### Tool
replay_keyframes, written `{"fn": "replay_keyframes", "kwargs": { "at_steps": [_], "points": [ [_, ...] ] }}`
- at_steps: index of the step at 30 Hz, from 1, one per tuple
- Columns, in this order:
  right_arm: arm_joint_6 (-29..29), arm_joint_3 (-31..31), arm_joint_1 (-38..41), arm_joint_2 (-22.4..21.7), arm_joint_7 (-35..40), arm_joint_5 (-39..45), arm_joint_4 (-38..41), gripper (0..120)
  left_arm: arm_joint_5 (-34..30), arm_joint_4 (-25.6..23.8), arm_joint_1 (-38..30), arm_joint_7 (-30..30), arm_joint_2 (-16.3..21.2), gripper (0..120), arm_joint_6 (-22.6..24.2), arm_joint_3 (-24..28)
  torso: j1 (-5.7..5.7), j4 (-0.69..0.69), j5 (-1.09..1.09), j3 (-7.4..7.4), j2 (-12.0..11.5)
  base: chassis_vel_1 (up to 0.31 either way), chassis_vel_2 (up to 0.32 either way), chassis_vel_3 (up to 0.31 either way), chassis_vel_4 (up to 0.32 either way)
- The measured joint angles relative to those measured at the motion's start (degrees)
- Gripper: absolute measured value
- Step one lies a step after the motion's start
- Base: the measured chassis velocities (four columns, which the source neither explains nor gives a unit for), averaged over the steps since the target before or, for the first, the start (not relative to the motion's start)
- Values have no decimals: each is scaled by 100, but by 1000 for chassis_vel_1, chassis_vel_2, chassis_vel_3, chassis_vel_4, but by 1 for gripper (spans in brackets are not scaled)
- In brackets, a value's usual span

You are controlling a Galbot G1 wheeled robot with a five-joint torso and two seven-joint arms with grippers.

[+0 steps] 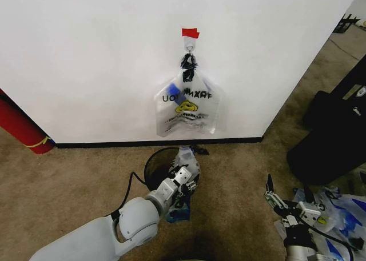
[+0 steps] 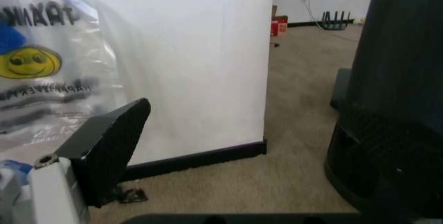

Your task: Pick up the garbage bag from the wall and place it over the trash bin.

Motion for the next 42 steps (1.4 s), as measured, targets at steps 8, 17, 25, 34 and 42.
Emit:
{"fn": "replay_keyframes", "kwargs": {
  "at_steps": [8, 17, 25, 34, 42],
  "points": [
    [-195, -62, 53, -118, 0, 154, 2, 100, 52, 11, 45, -41, 21, 4, 5, -91, 0, -1, 0, 0, 0, 0, 0, 0, 0],
    [-1765, -576, 652, -764, -24, 1205, 13, 100, 16, -347, 609, -61, 222, 0, -105, -820, 0, 0, 1, 0, 0, 0, 0, 0, 0],
    [-3053, -1355, 1526, -1453, -68, 2128, 49, 100, 38, -484, 1136, -54, 247, 0, -182, -1485, -1, 0, -2, 0, 1, 0, 0, 0, 0],
    [-3912, -2301, 2665, -1689, 747, 2827, -462, 100, 29, -602, 1475, -7, 351, 0, -286, -1765, 0, 0, -1, 0, 1, 0, 0, 0, 0],
    [-5009, -2767, 3501, -1293, 2074, 3488, -689, 100, 30, -675, 1666, 31, 430, 0, -379, -1967, 0, -1, -1, 0, 1, 0, 0, 0, 0]
  ]
}}
